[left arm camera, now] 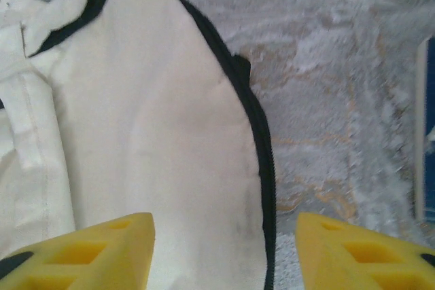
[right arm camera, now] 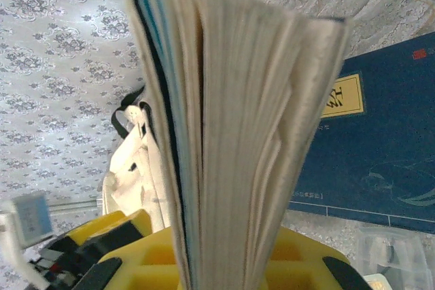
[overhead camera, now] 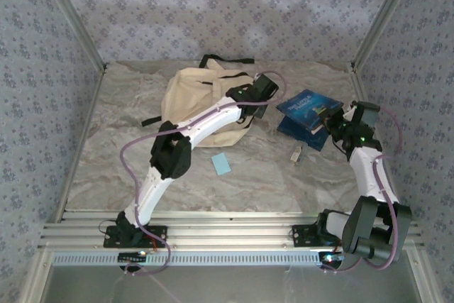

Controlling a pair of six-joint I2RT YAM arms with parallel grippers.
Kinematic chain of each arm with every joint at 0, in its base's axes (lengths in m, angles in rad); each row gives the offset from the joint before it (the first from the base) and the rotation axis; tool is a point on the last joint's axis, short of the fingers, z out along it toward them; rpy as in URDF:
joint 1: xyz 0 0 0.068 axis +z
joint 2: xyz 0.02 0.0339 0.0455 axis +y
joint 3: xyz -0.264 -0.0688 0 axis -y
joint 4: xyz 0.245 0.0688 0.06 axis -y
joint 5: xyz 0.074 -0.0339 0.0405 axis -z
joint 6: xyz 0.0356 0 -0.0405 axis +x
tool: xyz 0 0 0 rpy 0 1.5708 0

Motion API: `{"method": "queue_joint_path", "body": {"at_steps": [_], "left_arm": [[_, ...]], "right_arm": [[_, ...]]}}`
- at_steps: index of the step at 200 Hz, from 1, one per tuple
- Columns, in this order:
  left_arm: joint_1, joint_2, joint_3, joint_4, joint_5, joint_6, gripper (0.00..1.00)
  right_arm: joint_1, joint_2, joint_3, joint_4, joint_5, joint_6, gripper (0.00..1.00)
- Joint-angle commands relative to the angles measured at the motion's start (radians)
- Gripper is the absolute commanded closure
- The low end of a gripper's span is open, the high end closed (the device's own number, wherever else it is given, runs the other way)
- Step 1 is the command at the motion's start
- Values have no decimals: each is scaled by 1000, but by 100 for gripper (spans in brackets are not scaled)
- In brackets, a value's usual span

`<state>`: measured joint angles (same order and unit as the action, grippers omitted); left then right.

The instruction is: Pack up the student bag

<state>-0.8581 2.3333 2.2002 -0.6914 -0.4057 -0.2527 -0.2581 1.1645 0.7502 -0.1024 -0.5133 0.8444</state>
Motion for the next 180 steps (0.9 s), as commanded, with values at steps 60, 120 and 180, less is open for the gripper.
{"method": "queue_joint_path", "body": {"at_steps": [60,120,180], "left_arm": [[14,56,30,48,71,8,26],[22,136,66,87,9,43,38],[24,113,61,78,9,43,59]], "right_arm": [[15,-37,9,39,-19,-4,100],[17,-42,8,36,-20,-7,100],[14,-45,10,21,-12,-23,100]]}}
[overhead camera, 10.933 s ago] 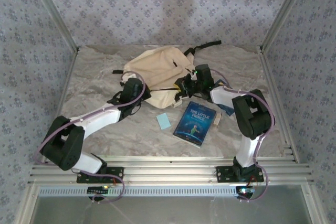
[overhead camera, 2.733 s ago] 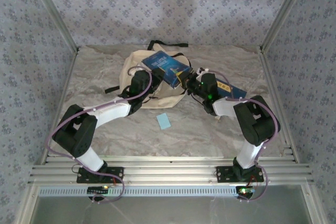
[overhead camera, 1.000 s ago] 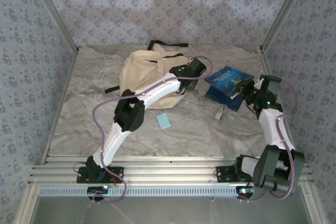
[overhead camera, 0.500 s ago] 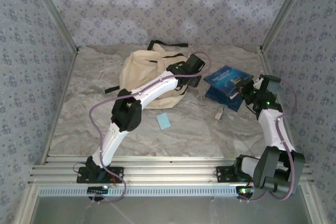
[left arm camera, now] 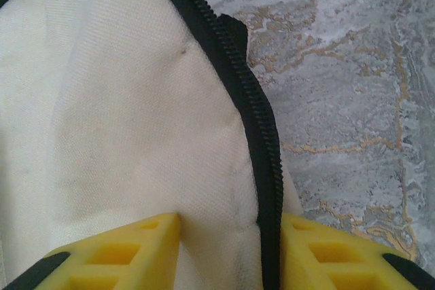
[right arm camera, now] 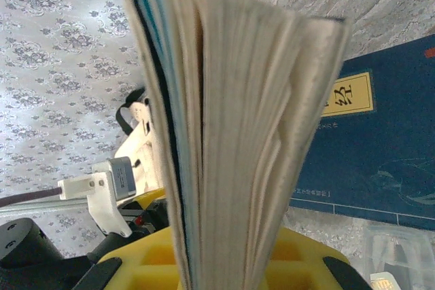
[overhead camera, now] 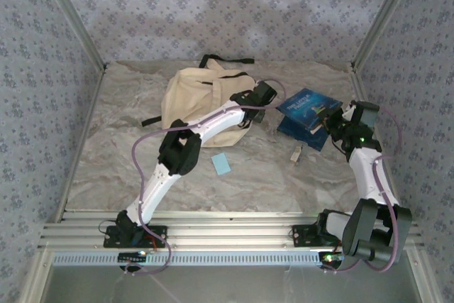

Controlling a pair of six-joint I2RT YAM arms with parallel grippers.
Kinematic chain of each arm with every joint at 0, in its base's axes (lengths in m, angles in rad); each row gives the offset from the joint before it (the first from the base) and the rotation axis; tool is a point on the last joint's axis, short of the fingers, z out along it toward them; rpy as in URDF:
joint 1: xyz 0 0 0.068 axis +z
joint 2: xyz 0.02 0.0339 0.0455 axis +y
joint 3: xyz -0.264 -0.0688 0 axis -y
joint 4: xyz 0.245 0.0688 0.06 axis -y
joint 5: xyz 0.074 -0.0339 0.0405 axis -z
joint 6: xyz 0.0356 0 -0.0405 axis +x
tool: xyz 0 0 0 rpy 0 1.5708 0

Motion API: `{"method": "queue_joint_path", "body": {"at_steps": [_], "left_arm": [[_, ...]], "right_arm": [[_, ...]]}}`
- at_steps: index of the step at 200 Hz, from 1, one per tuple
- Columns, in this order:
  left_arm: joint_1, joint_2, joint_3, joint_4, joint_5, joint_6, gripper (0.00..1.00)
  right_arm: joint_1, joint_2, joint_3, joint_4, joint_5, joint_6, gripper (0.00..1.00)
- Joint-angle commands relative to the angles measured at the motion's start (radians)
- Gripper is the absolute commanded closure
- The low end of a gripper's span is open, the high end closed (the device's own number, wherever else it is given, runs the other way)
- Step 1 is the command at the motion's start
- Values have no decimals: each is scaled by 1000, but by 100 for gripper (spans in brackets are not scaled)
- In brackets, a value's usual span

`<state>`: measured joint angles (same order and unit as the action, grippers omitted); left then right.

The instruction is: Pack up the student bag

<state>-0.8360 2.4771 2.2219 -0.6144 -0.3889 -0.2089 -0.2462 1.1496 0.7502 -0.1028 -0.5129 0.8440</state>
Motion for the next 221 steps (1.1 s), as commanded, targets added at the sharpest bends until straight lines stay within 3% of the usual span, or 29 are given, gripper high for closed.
{"method": "queue_joint_path", "body": {"at_steps": [1,29,48,86,113,143,176,221], "left_arm": [[3,-32,39,0,-7,-2,59],[5,-67,34,-1,23,-17,56],[9,-71,34,8,34,-21,60],[21,-73,23,8,35,-25,100],[25,-111,-3,1,34,-33,100],[30,-226,-80,10,105,-51,100],[69,-419,-265,121,242,-101,100],[106,-578,-470,231,300,-115,100]], "right_arm": [[2,-30,9,21,-13,-23,100],[4,-27,1,26,-12,-20,100],[4,-25,1,29,-14,-17,100],[3,-27,4,24,-18,-22,100],[8,-25,3,26,-28,-29,100],[29,-6,26,26,-59,-38,100],[103,32,69,37,-81,-55,100],[218,97,129,108,-129,-43,100]]}}
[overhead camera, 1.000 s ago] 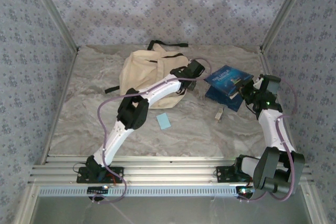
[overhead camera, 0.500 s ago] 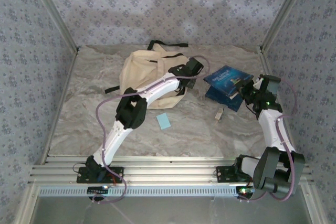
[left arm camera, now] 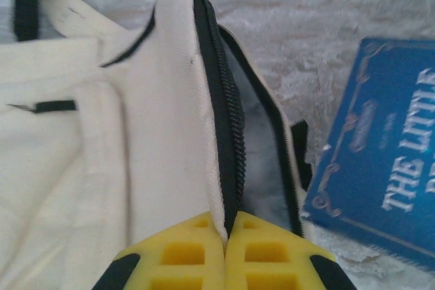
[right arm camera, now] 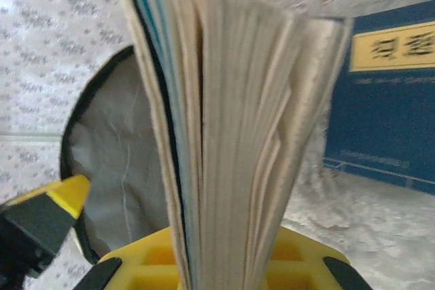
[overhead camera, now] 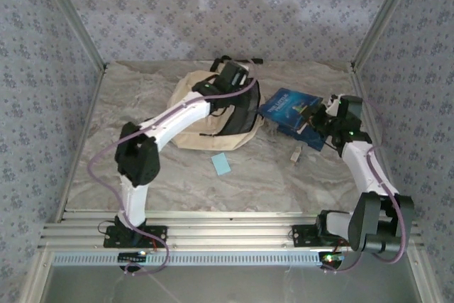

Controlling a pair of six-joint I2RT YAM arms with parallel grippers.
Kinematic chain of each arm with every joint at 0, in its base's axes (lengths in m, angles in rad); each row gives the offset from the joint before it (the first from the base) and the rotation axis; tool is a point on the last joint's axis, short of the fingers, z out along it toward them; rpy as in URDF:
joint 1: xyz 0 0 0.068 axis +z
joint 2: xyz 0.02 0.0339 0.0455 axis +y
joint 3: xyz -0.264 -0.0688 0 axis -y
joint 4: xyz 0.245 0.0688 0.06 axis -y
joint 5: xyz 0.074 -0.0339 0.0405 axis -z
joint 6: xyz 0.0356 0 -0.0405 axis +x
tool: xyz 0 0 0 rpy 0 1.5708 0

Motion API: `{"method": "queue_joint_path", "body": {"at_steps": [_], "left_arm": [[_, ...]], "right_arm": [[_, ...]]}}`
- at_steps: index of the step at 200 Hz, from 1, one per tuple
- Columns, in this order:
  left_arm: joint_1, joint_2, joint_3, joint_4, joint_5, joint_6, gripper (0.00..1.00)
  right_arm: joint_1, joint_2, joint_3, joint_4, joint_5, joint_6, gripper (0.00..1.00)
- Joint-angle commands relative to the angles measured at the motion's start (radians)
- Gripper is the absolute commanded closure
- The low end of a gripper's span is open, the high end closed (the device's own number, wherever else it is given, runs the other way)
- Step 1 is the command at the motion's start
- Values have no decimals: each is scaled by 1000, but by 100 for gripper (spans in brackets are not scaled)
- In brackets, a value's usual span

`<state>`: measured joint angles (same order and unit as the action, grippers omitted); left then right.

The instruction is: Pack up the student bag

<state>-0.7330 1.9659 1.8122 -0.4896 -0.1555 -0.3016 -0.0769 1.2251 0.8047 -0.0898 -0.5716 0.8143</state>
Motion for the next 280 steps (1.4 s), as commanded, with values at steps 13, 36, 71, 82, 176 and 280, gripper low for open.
{"method": "queue_joint_path", "body": {"at_steps": [13,36,71,82,176,280], "left_arm": [[8,-84,-91,124,67,-32,100],[15,-110,-138,161,88,-53,100],[17,-169,-229,249,156,-61,100],[18,-191,-257,272,191,-57,100],[31,-361,-393,336,256,-7,100],[38,-413,-470,377,330,-26,100]], "right_arm": [[84,41,90,100,-78,-19,100],[142,77,96,101,-73,-29,100],[201,171,74,158,-86,-42,100],[210,216,74,185,-103,-56,100],[336,518,200,355,-222,-59,100],[496,907,615,349,-216,86,100]]}}
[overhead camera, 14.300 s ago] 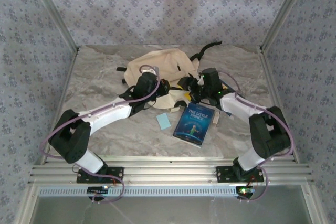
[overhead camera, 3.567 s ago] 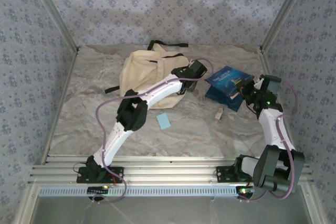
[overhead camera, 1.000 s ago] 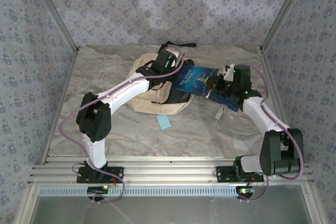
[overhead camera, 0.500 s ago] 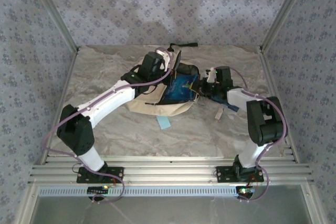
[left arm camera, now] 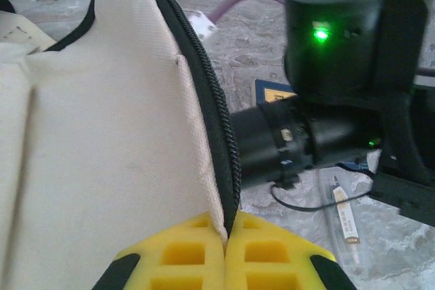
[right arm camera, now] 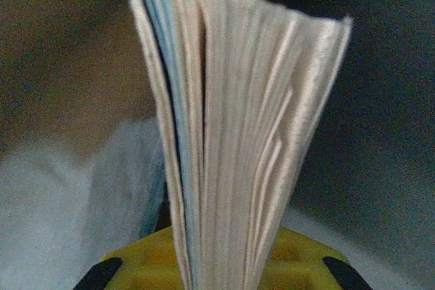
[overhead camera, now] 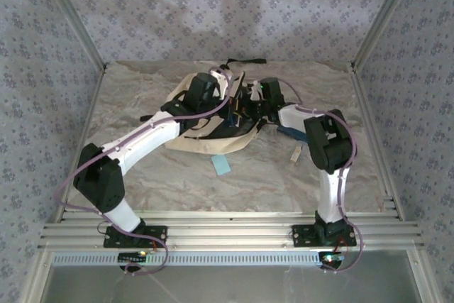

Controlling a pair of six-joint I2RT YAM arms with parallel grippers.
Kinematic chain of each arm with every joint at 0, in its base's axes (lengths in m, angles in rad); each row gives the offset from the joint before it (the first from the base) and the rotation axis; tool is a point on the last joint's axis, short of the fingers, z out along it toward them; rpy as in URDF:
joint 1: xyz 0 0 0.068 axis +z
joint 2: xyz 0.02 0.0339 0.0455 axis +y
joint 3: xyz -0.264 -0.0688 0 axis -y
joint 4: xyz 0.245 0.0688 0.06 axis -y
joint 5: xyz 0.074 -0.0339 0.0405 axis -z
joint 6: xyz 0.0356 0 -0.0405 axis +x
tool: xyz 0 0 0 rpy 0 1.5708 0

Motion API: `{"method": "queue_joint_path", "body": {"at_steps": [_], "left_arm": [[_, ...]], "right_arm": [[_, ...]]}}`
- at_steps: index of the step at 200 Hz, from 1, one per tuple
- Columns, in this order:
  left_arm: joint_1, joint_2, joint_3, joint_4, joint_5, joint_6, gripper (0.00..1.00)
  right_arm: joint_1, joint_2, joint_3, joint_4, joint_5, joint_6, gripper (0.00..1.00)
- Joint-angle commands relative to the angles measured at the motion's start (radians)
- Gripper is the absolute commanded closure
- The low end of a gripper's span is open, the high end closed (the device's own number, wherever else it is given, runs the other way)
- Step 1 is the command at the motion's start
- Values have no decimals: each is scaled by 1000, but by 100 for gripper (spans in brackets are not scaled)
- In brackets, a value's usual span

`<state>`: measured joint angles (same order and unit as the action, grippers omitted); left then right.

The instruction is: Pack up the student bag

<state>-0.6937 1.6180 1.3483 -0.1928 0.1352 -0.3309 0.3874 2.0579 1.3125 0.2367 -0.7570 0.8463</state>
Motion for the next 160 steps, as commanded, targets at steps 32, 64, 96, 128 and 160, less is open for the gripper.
{"method": "queue_joint_path", "body": {"at_steps": [32,64,96,128,160], "left_arm": [[4,-84,-24,83,31,10,100],[9,-111,-52,110,29,10,100],[11,-113,-54,119,41,13,100],[12,-120,-66,135,42,3,100],[13,-137,-85,151,32,2,100]], "right_arm": [[57,154,223,-158,59,52,100],[65,156,240,-202,128,87,100],[108,179,338,-317,125,32,100],[116,211,365,-318,131,72,100],[119,258,364,-204,78,162,100]]}}
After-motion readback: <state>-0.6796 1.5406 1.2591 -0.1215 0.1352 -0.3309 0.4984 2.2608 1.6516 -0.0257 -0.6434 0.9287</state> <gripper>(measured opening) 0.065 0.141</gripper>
